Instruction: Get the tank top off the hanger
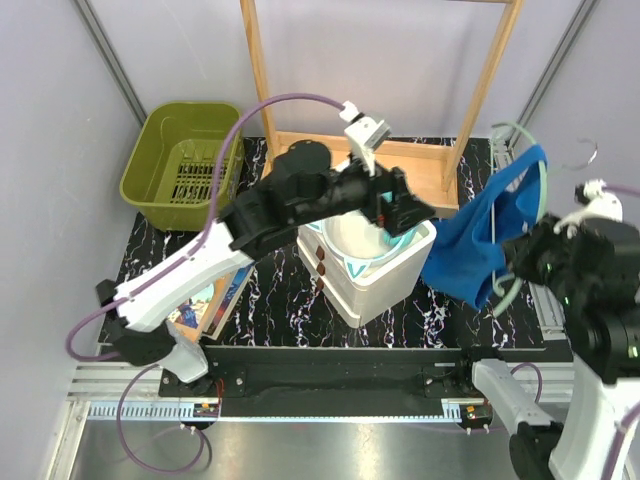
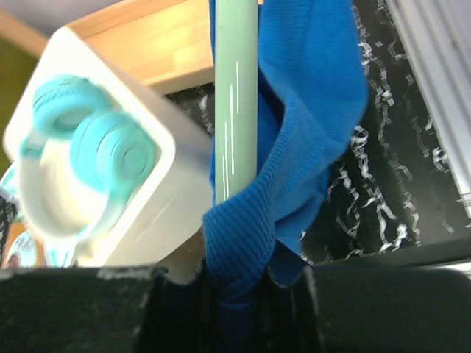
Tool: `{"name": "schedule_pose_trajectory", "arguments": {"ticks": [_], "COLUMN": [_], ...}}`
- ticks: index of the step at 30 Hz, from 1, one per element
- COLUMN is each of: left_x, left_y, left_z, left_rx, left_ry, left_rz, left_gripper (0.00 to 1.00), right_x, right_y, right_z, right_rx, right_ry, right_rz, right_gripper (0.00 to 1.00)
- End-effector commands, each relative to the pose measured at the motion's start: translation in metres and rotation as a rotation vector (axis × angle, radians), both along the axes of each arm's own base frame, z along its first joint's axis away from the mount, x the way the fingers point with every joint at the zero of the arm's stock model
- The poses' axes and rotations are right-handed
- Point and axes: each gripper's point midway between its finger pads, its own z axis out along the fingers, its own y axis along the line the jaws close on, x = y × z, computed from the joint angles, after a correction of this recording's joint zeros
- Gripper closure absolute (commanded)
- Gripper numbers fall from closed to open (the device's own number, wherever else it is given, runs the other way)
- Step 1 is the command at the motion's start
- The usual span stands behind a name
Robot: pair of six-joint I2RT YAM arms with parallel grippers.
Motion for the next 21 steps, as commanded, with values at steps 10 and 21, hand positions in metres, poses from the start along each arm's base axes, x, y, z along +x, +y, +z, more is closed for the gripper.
{"name": "schedule_pose_trajectory", "arguments": {"ticks": [10, 21], "left_x": [0.035, 0.013], "left_y": [-0.1, -0.119], "left_z": [0.052, 0.029], "left_rx": [-0.183, -0.16], "left_ry": [-0.219, -0.23], "left_rz": [-0.035, -0.098], "left_gripper": [0.17, 0.05], "right_x": [-0.079, -0.086], "right_y": [0.051, 0.054], "right_z": [0.002, 0.002], "right_rx": [0.17, 0.19], "right_ry": [-0.088, -0.077], "right_rz": [0.244, 0.253], "right_gripper": [1.0, 1.0]}}
